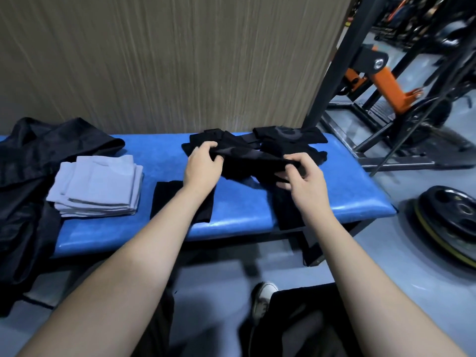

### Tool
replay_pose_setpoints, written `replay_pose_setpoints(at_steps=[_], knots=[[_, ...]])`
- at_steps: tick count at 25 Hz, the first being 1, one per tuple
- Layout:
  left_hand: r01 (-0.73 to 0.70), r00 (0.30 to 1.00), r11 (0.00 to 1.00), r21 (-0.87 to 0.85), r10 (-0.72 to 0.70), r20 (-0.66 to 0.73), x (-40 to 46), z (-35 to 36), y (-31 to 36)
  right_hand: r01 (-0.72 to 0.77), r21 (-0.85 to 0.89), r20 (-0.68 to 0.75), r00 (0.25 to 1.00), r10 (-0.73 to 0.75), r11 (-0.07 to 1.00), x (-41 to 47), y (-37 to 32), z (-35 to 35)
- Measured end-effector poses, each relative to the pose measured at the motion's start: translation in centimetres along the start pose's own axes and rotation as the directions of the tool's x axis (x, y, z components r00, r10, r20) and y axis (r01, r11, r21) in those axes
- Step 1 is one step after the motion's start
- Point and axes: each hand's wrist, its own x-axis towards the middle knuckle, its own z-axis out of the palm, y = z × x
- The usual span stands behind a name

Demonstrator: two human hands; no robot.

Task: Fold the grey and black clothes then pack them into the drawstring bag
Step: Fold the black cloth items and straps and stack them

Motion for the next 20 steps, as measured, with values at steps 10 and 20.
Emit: replay_pose_setpoints(at_steps=[10,20], knots=[[-0.131,0.984,0.991,0.033,0.126,0.125,-1.3,0.8,0.8,-0.004,-0.228,0.014,1.000,0.008,0.974,2.0,2.1,-1.4],[-0.242,0.970,0.947,-0.214,0.235,-0.058,-2.6,-3.8,0.2,0.270,-0.199,-0.042,0.958,-0.283,0.942,-0.2,-1.3,-1.5]])
